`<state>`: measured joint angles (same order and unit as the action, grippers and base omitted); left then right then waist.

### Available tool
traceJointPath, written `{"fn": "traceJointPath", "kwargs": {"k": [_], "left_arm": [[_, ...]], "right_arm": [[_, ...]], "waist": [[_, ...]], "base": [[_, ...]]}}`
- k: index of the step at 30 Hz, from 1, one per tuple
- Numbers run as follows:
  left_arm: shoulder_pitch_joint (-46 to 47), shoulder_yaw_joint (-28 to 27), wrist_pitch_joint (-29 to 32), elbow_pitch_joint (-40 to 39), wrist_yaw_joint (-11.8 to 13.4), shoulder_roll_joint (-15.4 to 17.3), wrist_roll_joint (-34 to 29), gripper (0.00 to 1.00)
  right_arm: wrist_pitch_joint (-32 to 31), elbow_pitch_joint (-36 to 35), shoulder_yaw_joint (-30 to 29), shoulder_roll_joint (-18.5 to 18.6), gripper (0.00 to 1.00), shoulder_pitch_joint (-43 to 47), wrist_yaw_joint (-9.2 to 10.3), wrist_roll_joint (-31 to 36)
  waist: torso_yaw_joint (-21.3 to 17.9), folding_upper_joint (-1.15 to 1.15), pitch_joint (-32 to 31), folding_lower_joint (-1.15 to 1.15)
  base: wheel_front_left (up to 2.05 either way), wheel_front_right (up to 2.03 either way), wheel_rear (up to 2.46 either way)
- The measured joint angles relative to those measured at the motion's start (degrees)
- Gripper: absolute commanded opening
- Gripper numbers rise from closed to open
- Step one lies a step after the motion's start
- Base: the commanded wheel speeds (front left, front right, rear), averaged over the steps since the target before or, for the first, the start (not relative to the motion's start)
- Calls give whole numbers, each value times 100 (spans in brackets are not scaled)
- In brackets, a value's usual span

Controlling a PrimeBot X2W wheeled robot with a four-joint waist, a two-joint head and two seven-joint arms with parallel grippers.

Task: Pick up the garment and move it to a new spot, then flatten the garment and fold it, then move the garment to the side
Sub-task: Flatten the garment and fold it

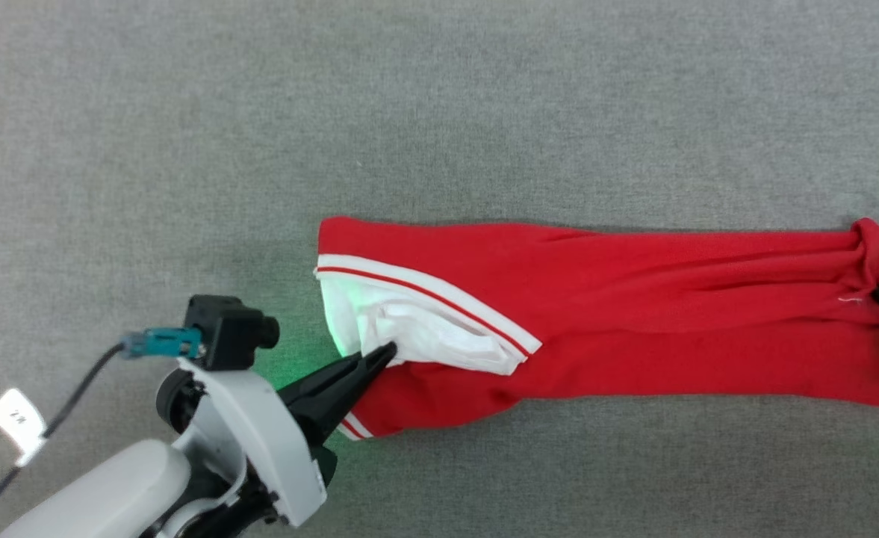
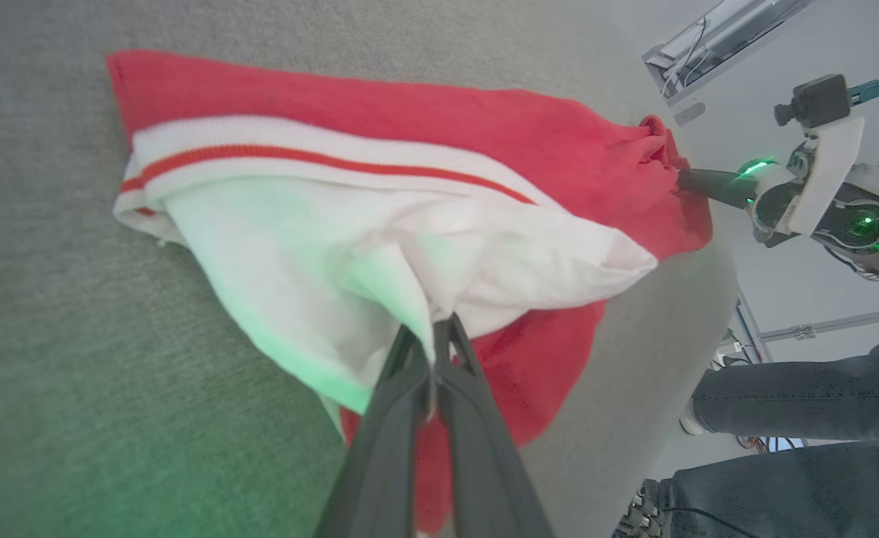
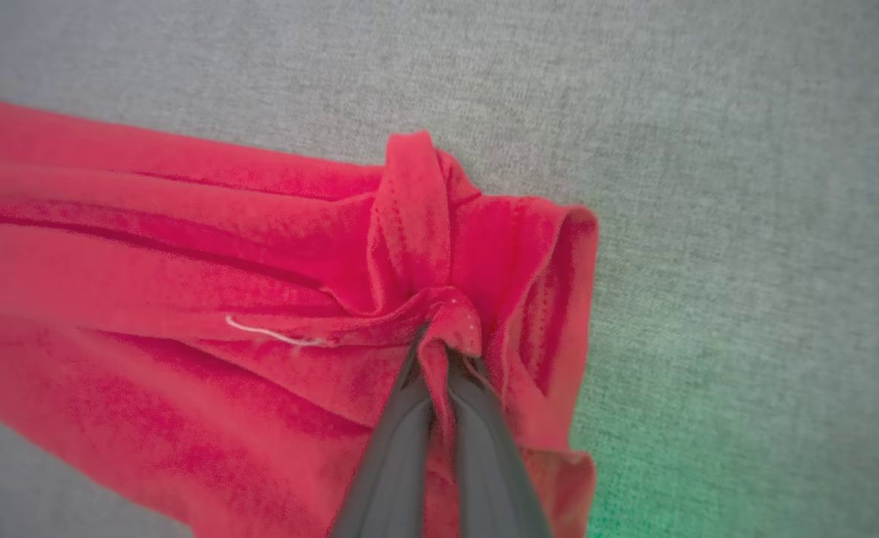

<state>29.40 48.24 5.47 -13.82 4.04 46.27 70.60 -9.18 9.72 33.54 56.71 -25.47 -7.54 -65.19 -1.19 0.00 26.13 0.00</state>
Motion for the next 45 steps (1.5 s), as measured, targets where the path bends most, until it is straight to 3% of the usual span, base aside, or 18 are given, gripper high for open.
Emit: {"fn": "traceJointPath", "kwargs": {"k": [10,11,12,13,14,15,23,33,38,45], "left_arm": [[332,310,-85,1144,-162,-521,-512,0],[338,307,-160,1200,-177,-557,-531,9],[338,292,-227,1252,-179,-603,-542,31],[337,276,-296,1295,-182,-636,-543,69],[331,266,-360,1327,-185,-662,-553,98],[313,254,-443,1347,-185,-688,-572,100],[-77,2,-1339,1258,-36,-818,-648,100],[-635,-420,-2020,1878,-32,-1523,-872,100],[-838,-1290,-2061,2210,-142,-2041,-1631,100],[-1228,-2420,-2060,2585,-338,-2652,-3297,100]], "right_arm": [[11,147,-331,-458,0,-55,-7,536],[13,134,-350,-471,0,-52,-5,579],[27,110,-370,-494,16,-47,0,621],[48,66,-380,-499,47,-19,1,658],[64,-12,-382,-498,84,21,4,687],[81,-68,-408,-509,100,42,5,679],[51,-285,-842,-347,100,548,1,583],[-355,-19,-1796,-60,100,1458,1,-16],[-750,42,-2058,-22,100,1718,1,-256],[-1339,27,-2087,-153,100,1602,9,-211]], "waist": [[-15,0,234,0],[-13,0,220,0],[-11,0,201,0],[-8,0,177,0],[-5,0,148,0],[-2,0,113,0],[112,0,-207,0],[556,0,-372,0],[781,0,-386,0],[882,0,-363,0]], "base": [[0,0,0],[0,0,0],[0,0,0],[0,0,0],[0,0,0],[0,0,0],[0,0,0],[0,0,0],[0,0,0],[0,0,0]]}}
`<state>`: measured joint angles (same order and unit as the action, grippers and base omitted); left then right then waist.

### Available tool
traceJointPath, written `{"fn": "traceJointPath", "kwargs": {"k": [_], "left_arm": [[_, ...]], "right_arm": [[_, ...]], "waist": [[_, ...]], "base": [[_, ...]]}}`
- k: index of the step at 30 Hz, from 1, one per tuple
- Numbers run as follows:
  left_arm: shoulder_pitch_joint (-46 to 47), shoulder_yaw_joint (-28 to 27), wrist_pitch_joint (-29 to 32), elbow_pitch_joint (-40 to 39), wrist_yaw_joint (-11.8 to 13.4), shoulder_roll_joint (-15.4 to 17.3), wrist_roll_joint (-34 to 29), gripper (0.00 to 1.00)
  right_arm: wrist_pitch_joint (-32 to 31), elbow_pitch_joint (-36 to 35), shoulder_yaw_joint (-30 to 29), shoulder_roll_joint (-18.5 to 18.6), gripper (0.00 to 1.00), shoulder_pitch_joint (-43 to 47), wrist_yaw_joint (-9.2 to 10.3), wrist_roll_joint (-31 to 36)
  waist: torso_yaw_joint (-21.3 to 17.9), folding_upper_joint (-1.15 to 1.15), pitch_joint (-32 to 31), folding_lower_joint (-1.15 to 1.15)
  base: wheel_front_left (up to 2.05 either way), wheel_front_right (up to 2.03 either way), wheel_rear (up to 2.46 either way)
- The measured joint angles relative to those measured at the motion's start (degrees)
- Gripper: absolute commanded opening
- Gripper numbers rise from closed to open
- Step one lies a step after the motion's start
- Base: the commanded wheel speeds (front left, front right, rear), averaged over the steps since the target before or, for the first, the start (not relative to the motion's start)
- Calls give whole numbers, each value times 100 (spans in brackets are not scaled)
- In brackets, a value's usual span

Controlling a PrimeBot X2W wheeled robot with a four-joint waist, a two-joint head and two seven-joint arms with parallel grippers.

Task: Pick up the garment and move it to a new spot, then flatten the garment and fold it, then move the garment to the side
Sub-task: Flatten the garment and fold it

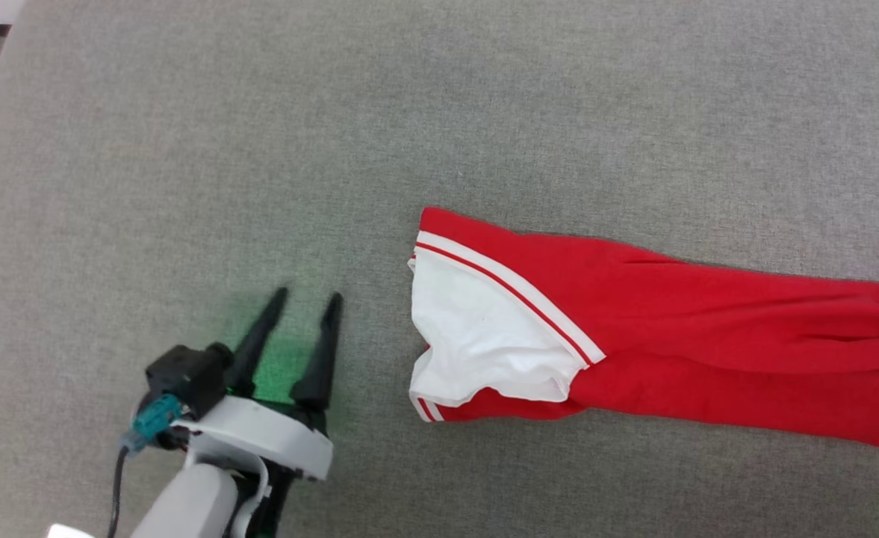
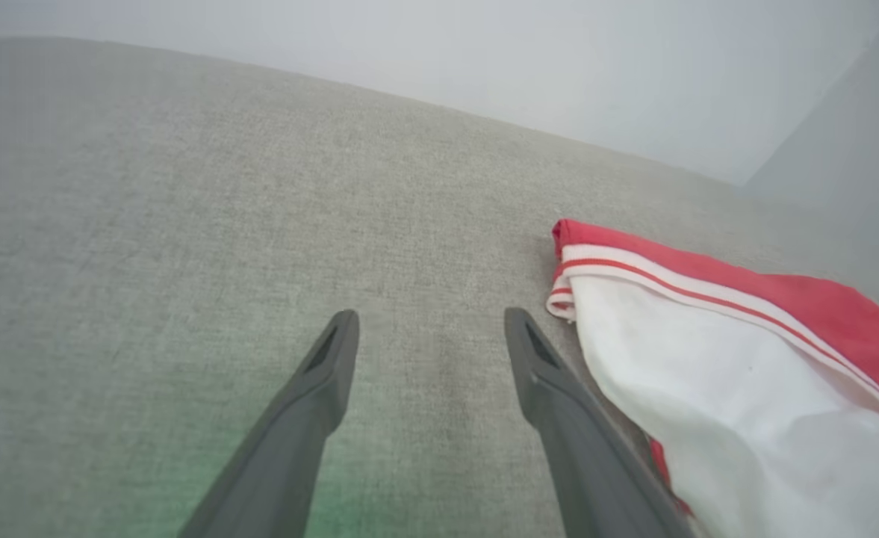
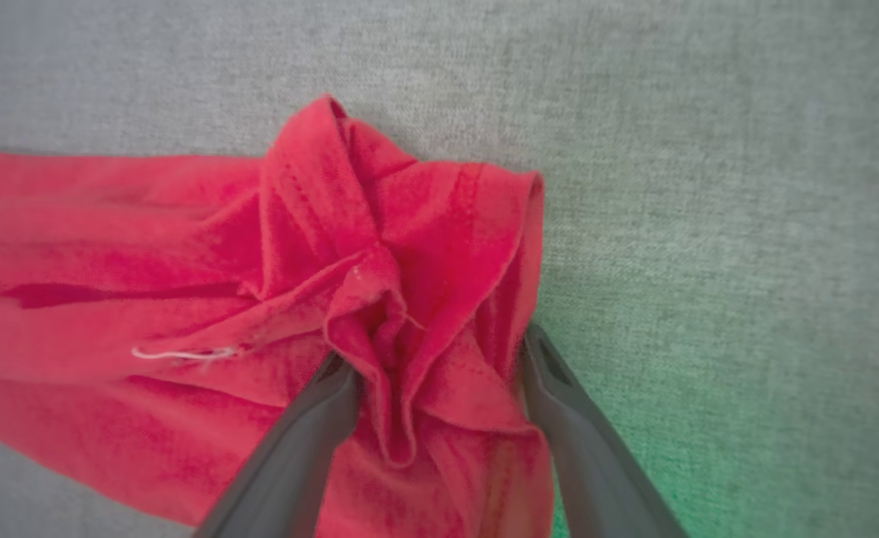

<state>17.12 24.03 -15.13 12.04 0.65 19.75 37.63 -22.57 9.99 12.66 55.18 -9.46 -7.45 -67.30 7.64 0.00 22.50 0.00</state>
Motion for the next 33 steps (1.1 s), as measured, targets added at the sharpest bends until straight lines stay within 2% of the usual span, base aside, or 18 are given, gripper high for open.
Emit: {"fn": "traceJointPath", "kwargs": {"k": [7,11,16,20,27,33], "left_arm": [[-118,-1067,0,-121,-201,-553,-1363,100],[-254,-1510,0,-200,-365,-810,-1871,100],[-340,-1896,0,-190,-583,-1033,-2162,100],[-437,-2150,0,-215,-673,-1112,-2373,100],[-552,-2492,0,-401,-748,-1192,-2670,100],[-598,-2590,0,-459,-781,-1211,-2825,100]], "right_arm": [[-407,29,74,-313,100,-357,40,339],[-492,53,29,-486,0,-452,41,441],[-479,105,-125,-720,0,-493,-8,458],[-405,190,-349,-753,0,-466,-16,442],[-205,703,-873,-646,0,-543,-10,438],[-81,1405,-1289,-398,0,-555,-9,489]], "waist": [[-28,0,29,0],[-74,0,32,0],[-168,0,29,0],[-283,0,27,0],[-570,0,32,0],[-784,0,27,0]], "base": [[0,0,0],[0,0,0],[0,0,0],[0,0,0],[0,0,0],[0,0,0]]}}
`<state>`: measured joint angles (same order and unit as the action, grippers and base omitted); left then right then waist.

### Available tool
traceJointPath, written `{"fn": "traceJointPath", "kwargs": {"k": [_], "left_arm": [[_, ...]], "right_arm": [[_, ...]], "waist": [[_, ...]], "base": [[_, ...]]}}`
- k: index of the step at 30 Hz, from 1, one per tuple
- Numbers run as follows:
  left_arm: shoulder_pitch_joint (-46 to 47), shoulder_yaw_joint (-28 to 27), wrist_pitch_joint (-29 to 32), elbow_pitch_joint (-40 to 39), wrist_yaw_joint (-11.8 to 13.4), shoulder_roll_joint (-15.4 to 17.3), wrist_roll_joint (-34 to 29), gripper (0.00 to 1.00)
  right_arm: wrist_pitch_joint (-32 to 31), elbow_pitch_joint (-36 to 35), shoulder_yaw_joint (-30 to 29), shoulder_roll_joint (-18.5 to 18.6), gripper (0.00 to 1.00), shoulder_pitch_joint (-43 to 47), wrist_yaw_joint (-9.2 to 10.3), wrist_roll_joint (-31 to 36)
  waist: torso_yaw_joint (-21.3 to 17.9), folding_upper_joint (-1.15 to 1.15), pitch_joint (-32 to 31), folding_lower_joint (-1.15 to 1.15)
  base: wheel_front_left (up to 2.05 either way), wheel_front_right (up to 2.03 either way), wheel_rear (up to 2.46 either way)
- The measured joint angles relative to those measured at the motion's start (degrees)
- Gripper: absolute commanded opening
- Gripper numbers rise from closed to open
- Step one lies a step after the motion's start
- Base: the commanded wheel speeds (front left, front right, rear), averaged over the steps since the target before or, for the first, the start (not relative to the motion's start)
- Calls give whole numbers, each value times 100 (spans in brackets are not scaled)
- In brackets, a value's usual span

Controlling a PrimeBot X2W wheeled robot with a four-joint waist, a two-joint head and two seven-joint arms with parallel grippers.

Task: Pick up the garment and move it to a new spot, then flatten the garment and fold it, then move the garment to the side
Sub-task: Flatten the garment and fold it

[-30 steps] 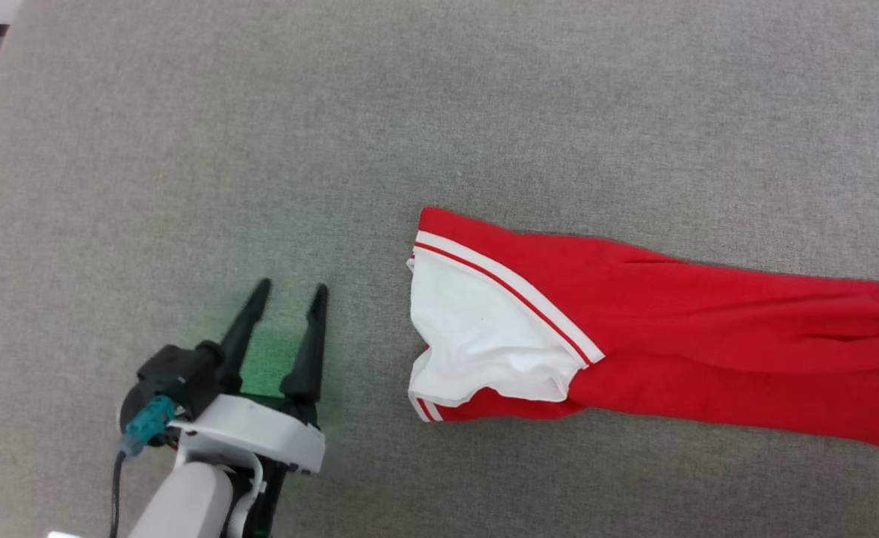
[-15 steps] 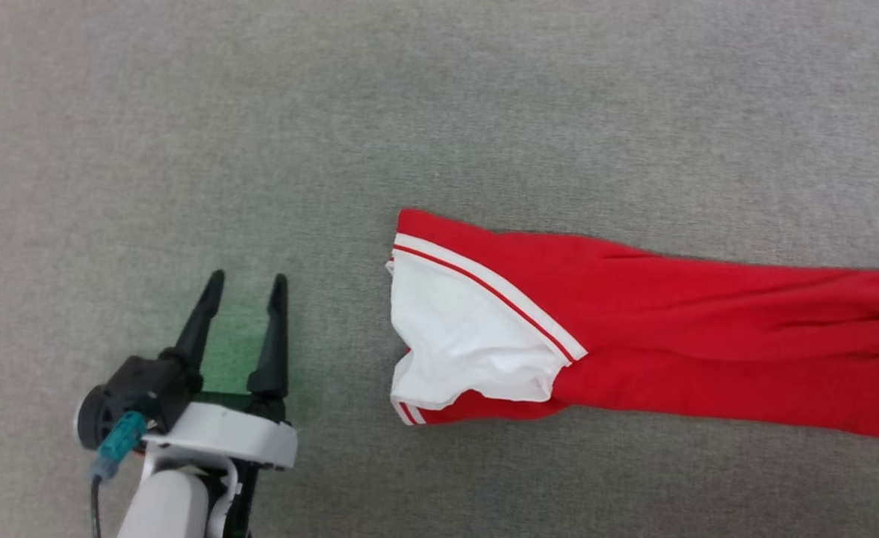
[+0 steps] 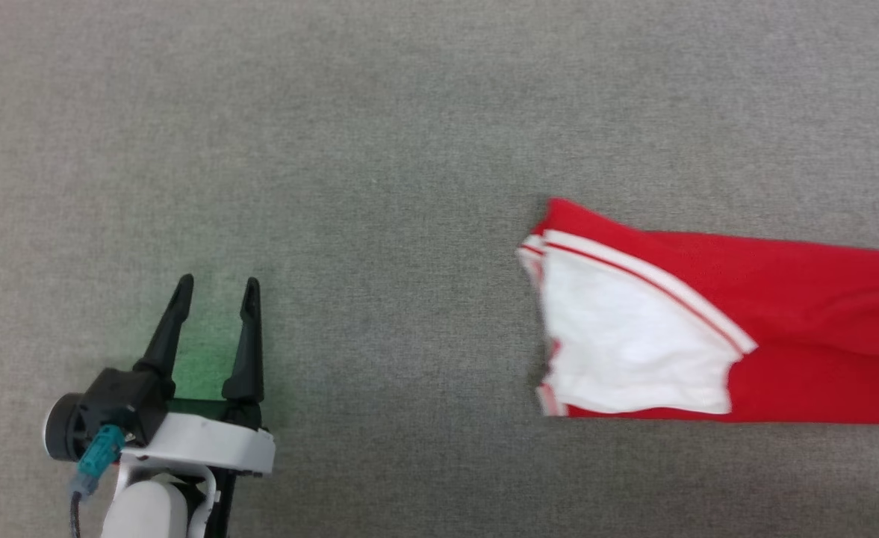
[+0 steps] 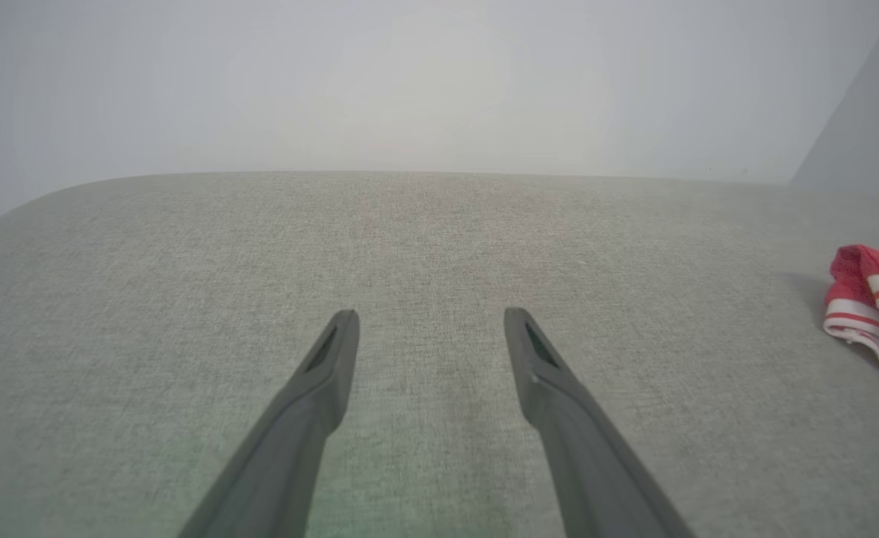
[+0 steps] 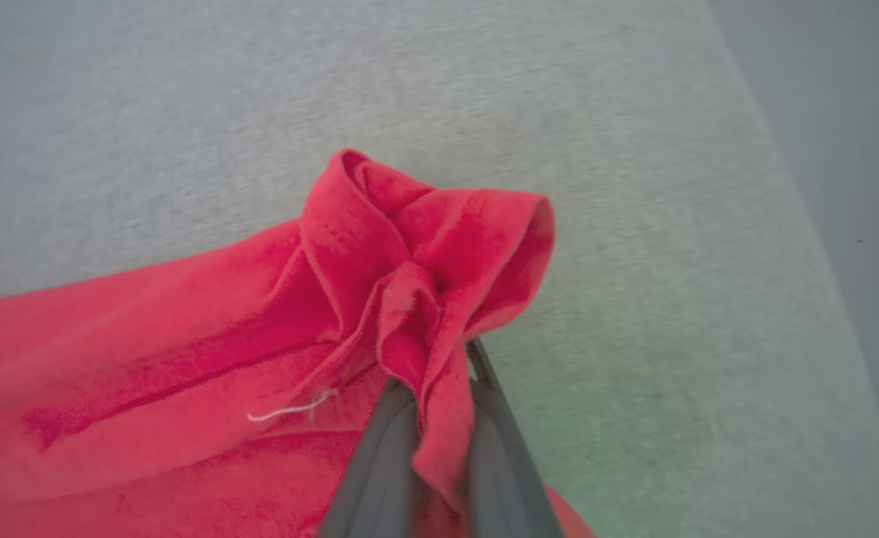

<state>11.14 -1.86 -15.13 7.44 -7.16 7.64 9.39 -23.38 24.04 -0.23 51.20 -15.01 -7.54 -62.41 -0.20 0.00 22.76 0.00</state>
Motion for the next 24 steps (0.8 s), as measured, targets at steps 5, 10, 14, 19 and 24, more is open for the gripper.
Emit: {"fn": "traceJointPath", "kwargs": {"k": [5,10,14,19,24], "left_arm": [[-5,-11,0,0,-15,-9,1,100],[-58,41,0,-42,-19,-62,19,100],[-73,79,0,-38,-20,-91,31,100],[-117,155,0,-25,-23,-167,62,100],[-135,222,0,-18,-23,-241,70,100]], "right_arm": [[70,431,-399,146,0,79,0,-151],[121,312,-455,209,0,336,1,-209],[86,-242,-245,223,0,579,1,-151],[-86,-1210,103,193,0,770,1,26],[-388,-2269,377,122,0,805,1,268]], "waist": [[-64,0,-65,0],[-64,0,-190,0],[-7,0,-284,0],[116,0,-385,0],[297,0,-462,0]], "base": [[0,0,0],[0,0,0],[0,0,0],[0,0,0],[0,0,0]]}}
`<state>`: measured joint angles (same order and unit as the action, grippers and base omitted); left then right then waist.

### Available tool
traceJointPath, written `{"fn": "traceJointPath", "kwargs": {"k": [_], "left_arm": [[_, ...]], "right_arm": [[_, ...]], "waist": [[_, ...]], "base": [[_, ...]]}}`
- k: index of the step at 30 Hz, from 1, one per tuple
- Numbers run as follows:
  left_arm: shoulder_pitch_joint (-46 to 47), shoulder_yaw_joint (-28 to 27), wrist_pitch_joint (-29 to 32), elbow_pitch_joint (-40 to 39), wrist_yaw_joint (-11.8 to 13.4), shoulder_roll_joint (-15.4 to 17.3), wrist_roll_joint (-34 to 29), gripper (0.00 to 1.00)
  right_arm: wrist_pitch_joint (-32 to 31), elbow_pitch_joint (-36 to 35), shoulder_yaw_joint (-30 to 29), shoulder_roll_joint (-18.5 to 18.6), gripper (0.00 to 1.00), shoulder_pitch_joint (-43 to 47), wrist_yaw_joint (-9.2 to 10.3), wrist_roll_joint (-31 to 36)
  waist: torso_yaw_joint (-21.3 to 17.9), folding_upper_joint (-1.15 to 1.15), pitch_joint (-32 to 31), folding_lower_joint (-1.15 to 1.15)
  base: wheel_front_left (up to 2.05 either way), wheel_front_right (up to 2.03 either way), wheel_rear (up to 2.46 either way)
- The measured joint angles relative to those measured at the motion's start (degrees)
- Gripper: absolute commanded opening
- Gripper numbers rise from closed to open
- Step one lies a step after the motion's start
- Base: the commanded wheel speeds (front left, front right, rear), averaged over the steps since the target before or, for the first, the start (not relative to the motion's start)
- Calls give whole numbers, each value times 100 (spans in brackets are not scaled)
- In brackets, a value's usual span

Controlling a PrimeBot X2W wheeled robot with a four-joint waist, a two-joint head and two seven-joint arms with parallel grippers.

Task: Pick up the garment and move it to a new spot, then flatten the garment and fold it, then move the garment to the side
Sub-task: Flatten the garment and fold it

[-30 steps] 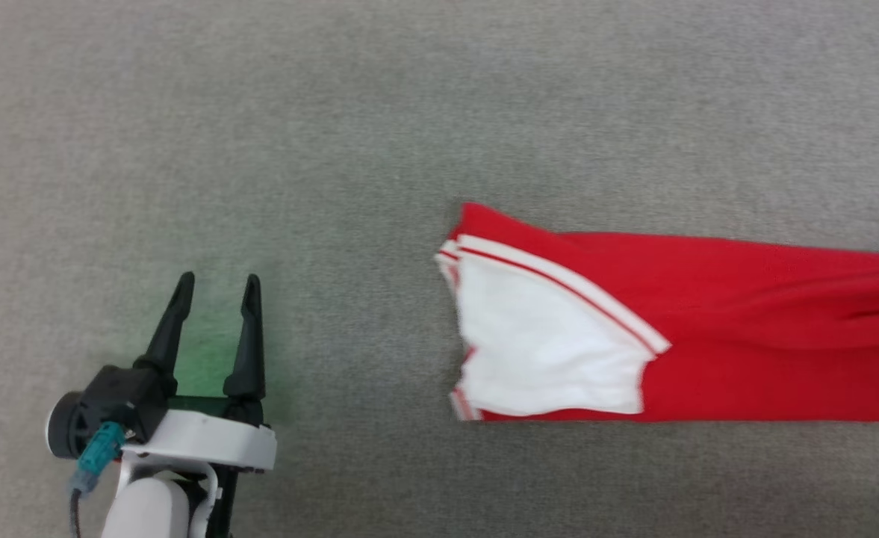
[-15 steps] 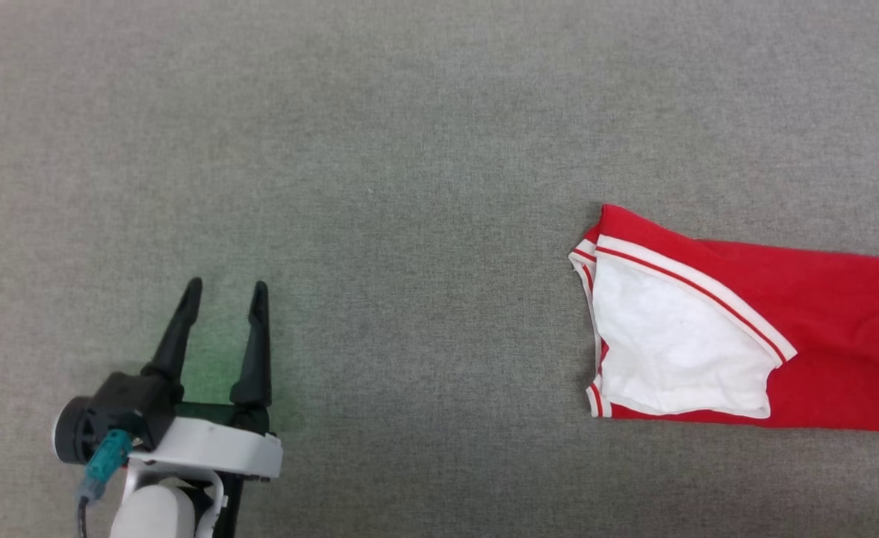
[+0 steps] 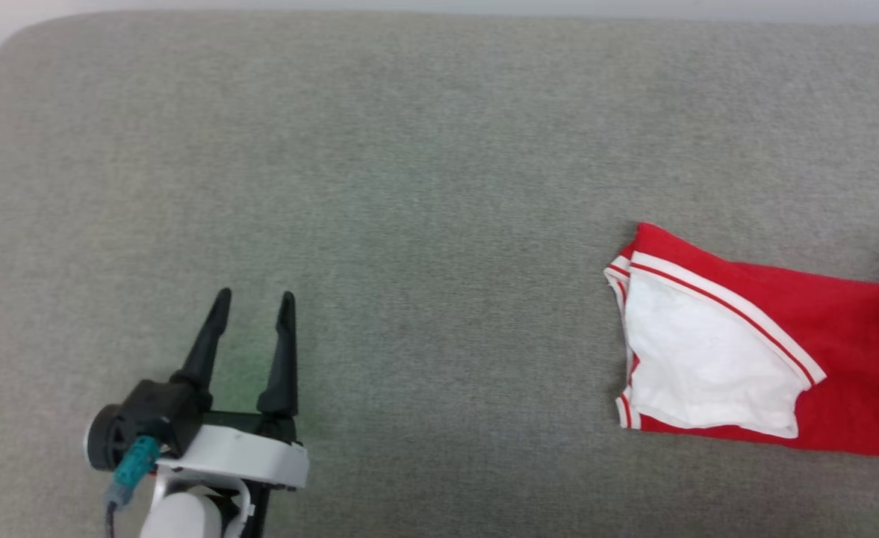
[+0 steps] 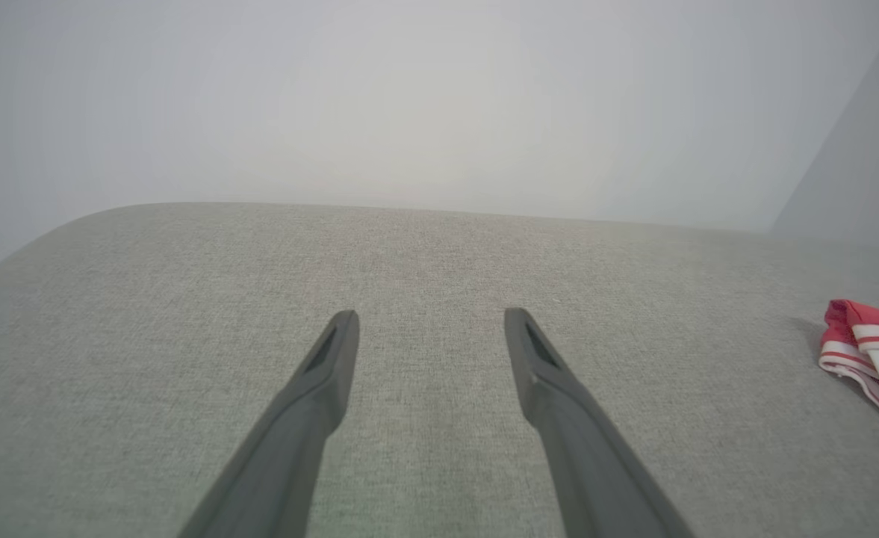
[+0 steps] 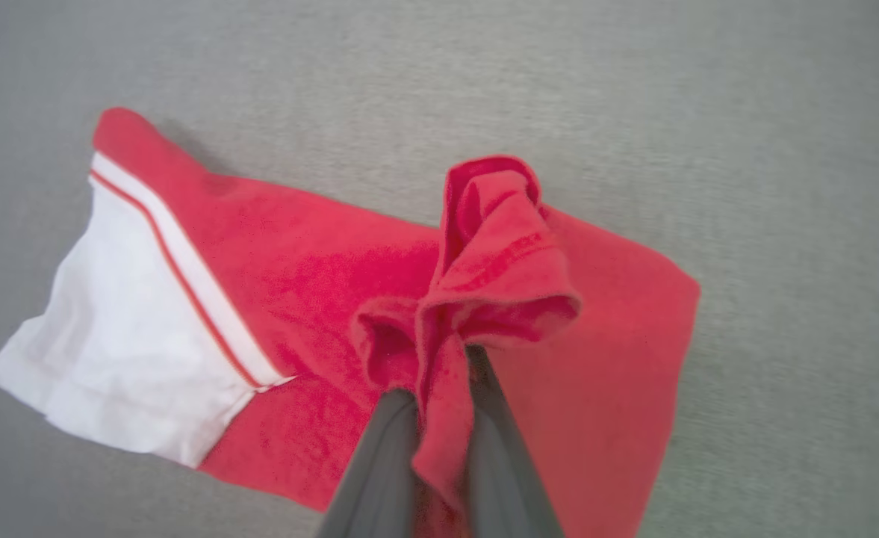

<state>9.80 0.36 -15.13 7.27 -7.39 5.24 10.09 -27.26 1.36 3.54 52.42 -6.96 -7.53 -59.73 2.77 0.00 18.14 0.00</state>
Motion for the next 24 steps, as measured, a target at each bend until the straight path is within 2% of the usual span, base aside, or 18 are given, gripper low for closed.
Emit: {"fn": "traceJointPath", "kwargs": {"k": [5,11,18,24], "left_arm": [[-19,145,0,-3,0,-90,27,100],[34,297,0,9,0,-158,96,100],[98,393,0,-10,0,-197,158,100],[173,430,0,-14,0,-215,213,100]], "right_arm": [[-444,-929,260,-149,0,-109,0,255],[-993,-1541,702,-541,0,-576,0,600],[-1499,-1586,1323,-978,0,-1124,0,894],[-1532,-1199,1647,-1224,0,-1465,0,1066]], "waist": [[227,0,-58,0],[538,0,-65,0],[880,0,-3,0],[1045,0,81,0]], "base": [[0,0,0],[0,0,0],[0,0,0],[0,0,0]]}}
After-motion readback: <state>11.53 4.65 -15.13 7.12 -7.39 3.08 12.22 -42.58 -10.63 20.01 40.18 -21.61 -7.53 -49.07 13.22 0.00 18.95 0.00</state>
